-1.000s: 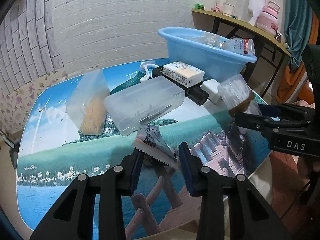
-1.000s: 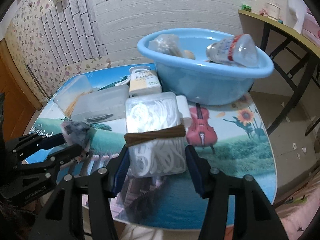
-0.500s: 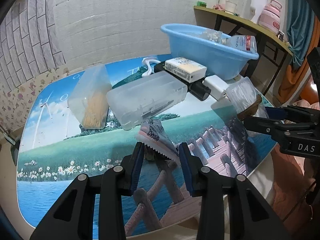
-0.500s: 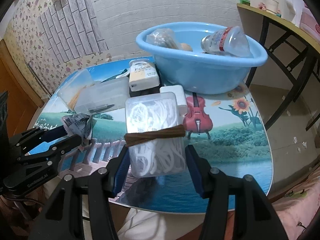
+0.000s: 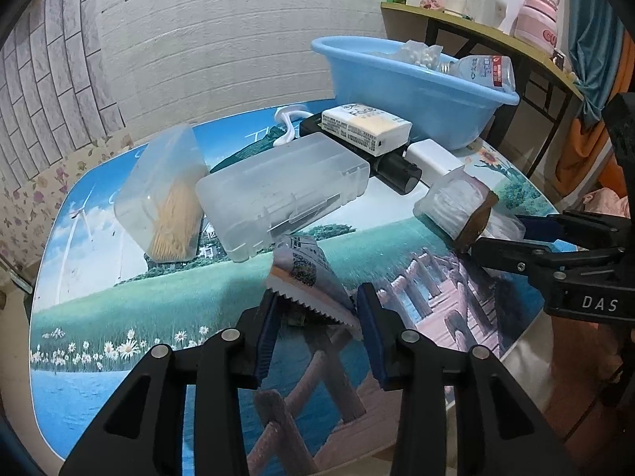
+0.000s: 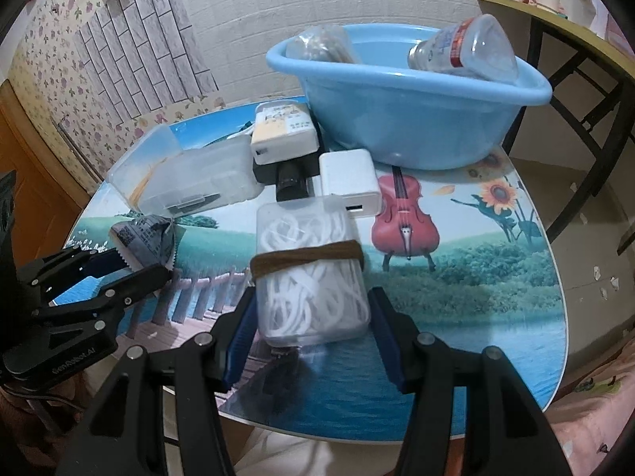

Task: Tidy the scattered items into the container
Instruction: 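Lift the packet and floss box and carry both toward the blue basin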

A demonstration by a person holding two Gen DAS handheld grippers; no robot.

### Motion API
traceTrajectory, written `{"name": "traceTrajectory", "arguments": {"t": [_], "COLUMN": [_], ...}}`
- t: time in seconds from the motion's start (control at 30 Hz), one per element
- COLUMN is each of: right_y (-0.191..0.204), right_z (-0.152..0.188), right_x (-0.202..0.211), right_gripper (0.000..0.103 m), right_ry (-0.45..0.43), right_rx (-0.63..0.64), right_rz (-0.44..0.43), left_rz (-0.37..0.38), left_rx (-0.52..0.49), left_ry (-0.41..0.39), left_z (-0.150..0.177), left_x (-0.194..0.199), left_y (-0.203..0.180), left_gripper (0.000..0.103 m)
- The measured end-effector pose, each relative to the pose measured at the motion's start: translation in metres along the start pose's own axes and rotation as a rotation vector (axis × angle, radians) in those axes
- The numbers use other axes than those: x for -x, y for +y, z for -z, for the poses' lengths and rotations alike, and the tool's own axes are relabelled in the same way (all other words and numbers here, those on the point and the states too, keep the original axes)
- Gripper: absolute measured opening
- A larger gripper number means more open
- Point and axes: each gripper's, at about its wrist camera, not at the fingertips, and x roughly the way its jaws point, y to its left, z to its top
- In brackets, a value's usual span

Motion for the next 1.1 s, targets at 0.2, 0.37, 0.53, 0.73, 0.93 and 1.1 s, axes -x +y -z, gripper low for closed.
{"name": "traceTrajectory", "arguments": {"t": [0.2, 0.37, 0.53, 0.73, 0.93, 1.1], "right_y": [0.0, -0.002, -0.001, -0.003, -0.002, 0.0], "right_z": [0.001, 0.002, 0.003, 0.001, -0.002, -0.004], "right_x": [-0.003, -0.003, -0.003, 0.007, 0.03, 0.042], "right_gripper": [0.054, 0.054, 0.054, 0.054, 0.054, 0.054], "right_ry": [0.001, -0.001, -0.004, -0.044, -0.139, -0.181], "right_rx": [-0.003, -0.005, -0.004, -0.008, 0.008, 0.006], "right_rz": [-0.007, -0.016, -0.015, -0.013, -0.043, -0.069], "left_rz": [-0.022, -0.016, -0.008, 0.031, 0.036, 0.037], "left_rx": [-0.017, -0.011, -0.018, 0.028, 0.029, 0.034], "left_ry": [-0.002, -0.008, -0.015, -0.017, -0.059, -0.124], "left_z": [-0.001, -0.002, -0.002, -0.005, -0.011, -0.023], "left_x": [-0.005, -0.007, -0.007, -0.003, 0.013, 0.033], "left_y": [-0.003, -0.002, -0.002, 0.008, 0.005, 0.0], "left_gripper": [0.039, 0.042, 0.05, 0.033, 0.033, 0.033]}}
